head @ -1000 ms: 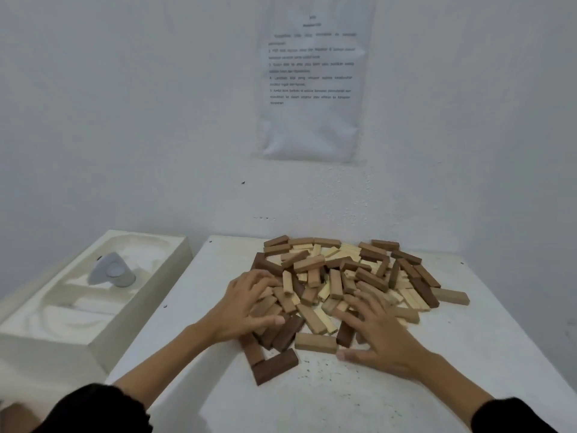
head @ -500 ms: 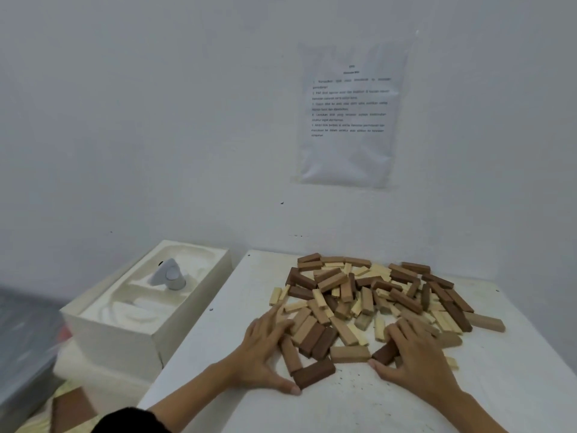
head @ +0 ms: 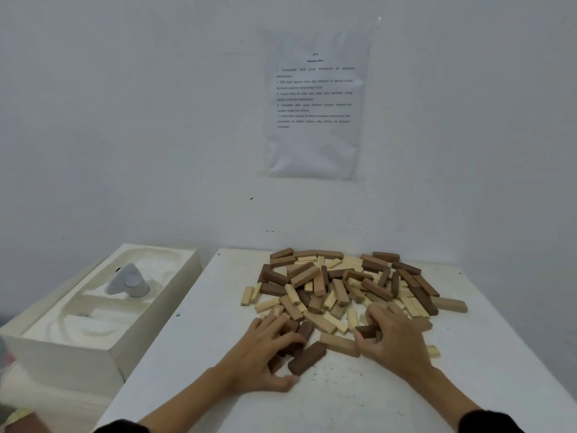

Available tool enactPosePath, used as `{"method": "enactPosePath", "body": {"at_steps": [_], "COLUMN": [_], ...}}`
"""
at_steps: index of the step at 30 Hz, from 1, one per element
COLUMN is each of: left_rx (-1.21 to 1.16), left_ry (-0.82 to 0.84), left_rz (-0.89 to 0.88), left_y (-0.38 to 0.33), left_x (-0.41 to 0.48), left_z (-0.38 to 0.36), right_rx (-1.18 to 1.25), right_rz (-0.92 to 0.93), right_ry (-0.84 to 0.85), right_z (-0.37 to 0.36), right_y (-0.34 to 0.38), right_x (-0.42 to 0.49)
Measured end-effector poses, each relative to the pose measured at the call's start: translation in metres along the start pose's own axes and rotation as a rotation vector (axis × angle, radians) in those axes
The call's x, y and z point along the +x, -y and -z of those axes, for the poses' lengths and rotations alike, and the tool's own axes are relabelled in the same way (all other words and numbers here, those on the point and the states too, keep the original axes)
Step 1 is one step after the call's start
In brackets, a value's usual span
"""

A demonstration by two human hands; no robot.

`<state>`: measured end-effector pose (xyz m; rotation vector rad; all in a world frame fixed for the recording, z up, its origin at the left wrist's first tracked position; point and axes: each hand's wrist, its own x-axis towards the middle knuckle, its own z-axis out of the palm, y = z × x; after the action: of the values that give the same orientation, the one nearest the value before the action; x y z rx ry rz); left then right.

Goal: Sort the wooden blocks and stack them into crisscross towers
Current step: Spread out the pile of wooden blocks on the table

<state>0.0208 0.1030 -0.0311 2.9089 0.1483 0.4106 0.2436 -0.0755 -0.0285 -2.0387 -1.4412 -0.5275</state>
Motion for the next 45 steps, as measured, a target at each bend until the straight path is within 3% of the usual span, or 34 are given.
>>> {"method": "enactPosePath", "body": {"at_steps": [5, 12, 15, 16, 19, 21, 25, 28, 35, 40, 45], "left_rx": [-0.022, -0.010, -0.013, -0.018, -0.058, -0.083, -0.084, 0.020, -0.011, -0.134, -0.050], "left_ry": [-0.021, -0.048, -0.070, -0.084, -0.135, -0.142, -0.074, -0.005, -0.010, -0.102, -0.082], "left_rz": [-0.035, -0.008, 0.012, 0.027, 0.115, 0.191, 0.298, 0.302, 0.319, 0.547, 0.733], "left_y": [0.001, 0.007, 0.010, 0.013, 0.023, 0.028, 0.025, 0.024, 0.033, 0.015, 0.012], "left_x": [0.007, 0.010, 0.006, 0.003, -0.007, -0.011, -0.012, -0.013, -0.033, -0.029, -0.002], "left_z": [-0.005, -0.005, -0.003, -0.003, 0.000, 0.003, 0.001, -0.001, 0.019, 0.009, 0.001], "right_rx": [-0.106, -0.239, -0.257, -0.250, -0.166, -0.023, 0.171, 0.174, 0.166, 0.174, 0.113], "right_rz": [0.014, 0.011, -0.115, -0.142, -0.049, 0.035, 0.257, 0.328, 0.294, 0.328, 0.326], "right_ry": [-0.097, 0.094, 0.269, 0.257, 0.081, 0.060, 0.270, 0.464, 0.498, 0.509, 0.487], "right_z": [0.001, -0.024, -0.032, -0.032, -0.028, -0.027, -0.028, -0.033, -0.022, -0.018, -0.023], "right_y": [-0.005, -0.037, -0.037, -0.033, -0.020, -0.003, 0.040, 0.058, 0.050, 0.051, 0.056], "right_x": [0.051, 0.091, 0.090, 0.087, 0.073, 0.063, 0.041, 0.020, -0.003, -0.008, -0.005]}}
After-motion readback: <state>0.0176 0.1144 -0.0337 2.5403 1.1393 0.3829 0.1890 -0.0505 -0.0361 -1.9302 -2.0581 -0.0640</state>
